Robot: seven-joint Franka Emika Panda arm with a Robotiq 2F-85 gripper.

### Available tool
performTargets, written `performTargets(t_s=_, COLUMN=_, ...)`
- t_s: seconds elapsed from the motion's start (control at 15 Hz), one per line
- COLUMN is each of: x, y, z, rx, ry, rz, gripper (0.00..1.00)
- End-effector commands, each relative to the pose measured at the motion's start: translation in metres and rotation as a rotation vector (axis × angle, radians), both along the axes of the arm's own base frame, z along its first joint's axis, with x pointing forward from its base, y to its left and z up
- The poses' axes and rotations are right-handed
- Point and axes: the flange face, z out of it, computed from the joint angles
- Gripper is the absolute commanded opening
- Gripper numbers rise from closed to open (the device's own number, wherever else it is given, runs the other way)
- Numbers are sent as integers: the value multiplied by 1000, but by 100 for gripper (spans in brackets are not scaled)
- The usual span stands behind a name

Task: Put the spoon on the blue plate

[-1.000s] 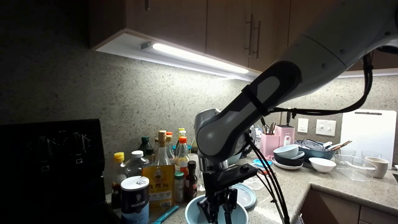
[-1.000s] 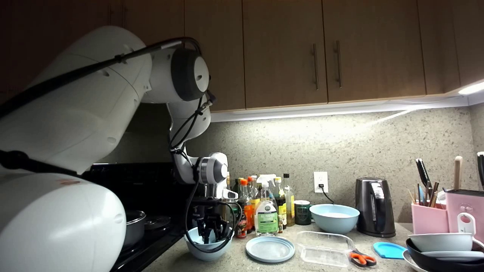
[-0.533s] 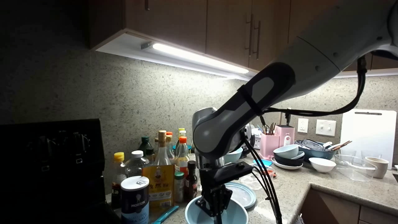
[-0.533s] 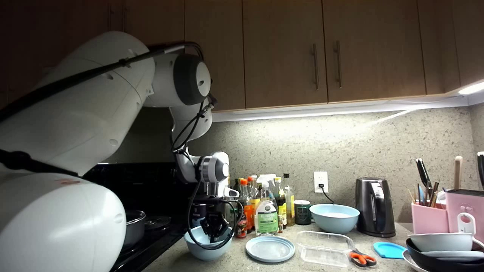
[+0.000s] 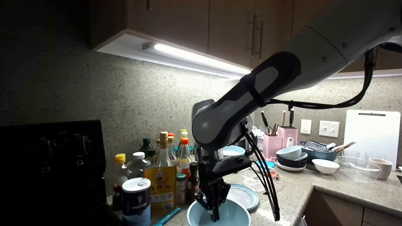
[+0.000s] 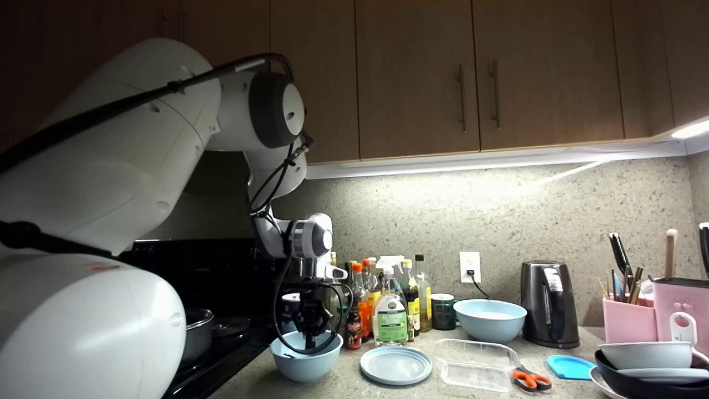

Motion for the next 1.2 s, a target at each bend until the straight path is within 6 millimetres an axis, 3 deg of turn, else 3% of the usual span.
performTargets(t_s=0.0, x=0, y=2, z=3, rx=-1, ry=0, rz=2, gripper=39)
performTargets(t_s=0.27, x=0, y=-4, z=-12, rx=1, ry=35, rz=-24, gripper=64)
performTargets(t_s=0.67, x=7, y=-28, z=-46, rx=-28, ry=80, rz=-75, gripper=100)
performTargets(t_s=0.73, x=8, y=-30, z=-50, rx=-29, ry=88, rz=-80, gripper=100)
performTargets(t_s=0.8, x=9, y=-32, z=-54, rx=-30, ry=94, rz=-85, gripper=65)
performTargets(t_s=0.93, x=12, y=-34, z=-58, rx=-28, ry=100, rz=-92, gripper=68)
performTargets(t_s=1.13, x=15, y=-32, z=-58, rx=-27, ry=95, rz=-98, gripper=46)
